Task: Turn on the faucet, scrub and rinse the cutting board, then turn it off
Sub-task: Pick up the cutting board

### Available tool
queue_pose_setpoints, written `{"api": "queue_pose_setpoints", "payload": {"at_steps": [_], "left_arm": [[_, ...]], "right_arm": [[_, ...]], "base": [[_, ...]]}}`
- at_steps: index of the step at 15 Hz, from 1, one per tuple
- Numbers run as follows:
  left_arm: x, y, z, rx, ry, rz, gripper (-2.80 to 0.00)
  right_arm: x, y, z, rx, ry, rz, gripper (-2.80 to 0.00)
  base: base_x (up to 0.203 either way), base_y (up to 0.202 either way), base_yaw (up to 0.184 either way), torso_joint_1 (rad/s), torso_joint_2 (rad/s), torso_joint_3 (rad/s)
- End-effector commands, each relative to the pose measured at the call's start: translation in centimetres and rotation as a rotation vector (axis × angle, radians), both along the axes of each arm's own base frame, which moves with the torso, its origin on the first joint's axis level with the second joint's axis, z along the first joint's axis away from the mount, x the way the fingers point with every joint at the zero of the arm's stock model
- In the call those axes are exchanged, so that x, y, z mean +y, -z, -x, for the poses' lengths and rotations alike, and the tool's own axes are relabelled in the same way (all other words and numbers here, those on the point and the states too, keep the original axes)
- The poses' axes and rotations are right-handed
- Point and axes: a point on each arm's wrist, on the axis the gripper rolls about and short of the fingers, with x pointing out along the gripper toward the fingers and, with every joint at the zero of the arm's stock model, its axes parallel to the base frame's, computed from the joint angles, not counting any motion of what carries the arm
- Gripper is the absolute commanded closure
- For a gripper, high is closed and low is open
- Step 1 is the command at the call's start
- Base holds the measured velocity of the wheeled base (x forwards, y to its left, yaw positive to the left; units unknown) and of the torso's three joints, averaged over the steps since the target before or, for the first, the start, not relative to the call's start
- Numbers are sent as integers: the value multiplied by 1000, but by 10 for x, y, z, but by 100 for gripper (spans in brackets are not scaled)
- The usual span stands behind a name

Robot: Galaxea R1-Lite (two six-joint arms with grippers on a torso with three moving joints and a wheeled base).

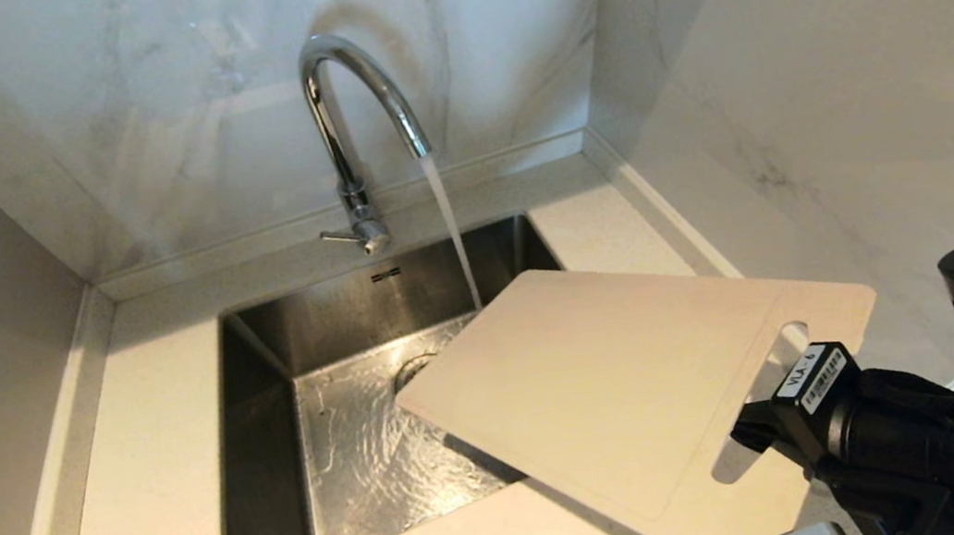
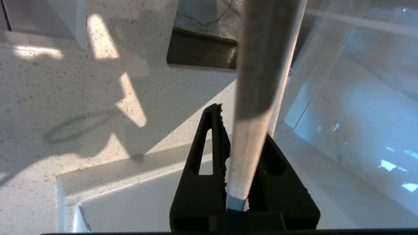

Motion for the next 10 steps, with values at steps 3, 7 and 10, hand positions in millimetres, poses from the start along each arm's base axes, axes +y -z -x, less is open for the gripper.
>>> {"api": "queue_pose_setpoints", "payload": {"at_steps": [3, 7, 10], "left_arm": [[0, 1, 0, 2, 0, 1, 0], [0, 1, 0, 2, 0, 1, 0], [0, 1, 0, 2, 0, 1, 0]], "right_arm": [[1, -5, -2, -40, -33, 44, 0], [4, -8, -7, -71, -73, 99, 0], [9, -4, -14, -62, -109, 101, 0]], "base": [[0, 0, 0, 0, 0, 0], [0, 0, 0, 0, 0, 0], [0, 0, 0, 0, 0, 0]]}}
